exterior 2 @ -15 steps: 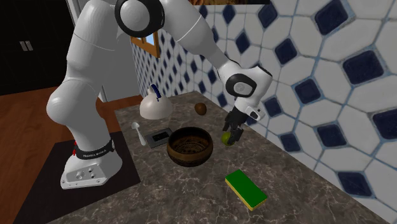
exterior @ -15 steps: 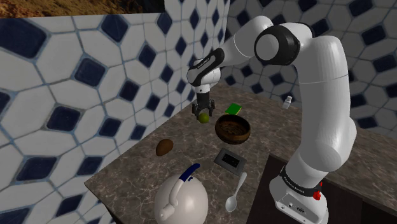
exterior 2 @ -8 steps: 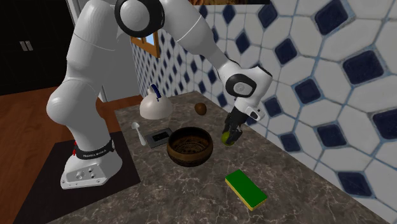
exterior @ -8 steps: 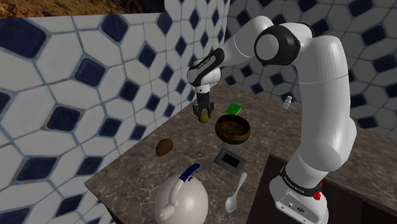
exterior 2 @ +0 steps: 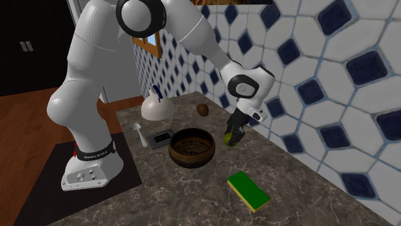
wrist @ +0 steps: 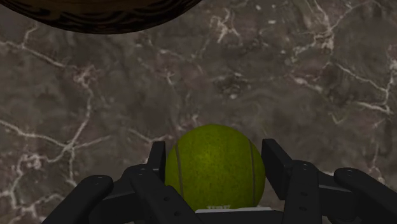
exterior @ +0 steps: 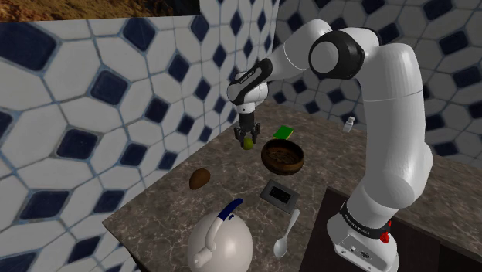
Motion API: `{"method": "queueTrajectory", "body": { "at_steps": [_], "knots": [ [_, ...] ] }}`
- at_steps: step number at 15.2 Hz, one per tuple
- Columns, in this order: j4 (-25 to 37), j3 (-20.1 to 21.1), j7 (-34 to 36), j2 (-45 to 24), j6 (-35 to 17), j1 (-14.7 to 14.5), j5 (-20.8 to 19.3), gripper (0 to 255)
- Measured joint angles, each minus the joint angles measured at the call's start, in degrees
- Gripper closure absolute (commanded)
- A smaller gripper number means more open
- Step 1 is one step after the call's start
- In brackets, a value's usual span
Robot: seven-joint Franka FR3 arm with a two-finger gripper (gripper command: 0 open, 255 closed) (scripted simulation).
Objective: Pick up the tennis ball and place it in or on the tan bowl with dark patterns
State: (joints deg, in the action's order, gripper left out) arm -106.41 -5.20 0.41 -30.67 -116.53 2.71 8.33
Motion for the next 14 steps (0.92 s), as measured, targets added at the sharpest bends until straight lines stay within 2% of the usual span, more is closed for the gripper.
{"method": "queueTrajectory", "body": {
  "at_steps": [14],
  "knots": [
    [1.16, -0.45, 0.98, 6.37, 7.43, -0.21, -0.94, 255]
  ]
}}
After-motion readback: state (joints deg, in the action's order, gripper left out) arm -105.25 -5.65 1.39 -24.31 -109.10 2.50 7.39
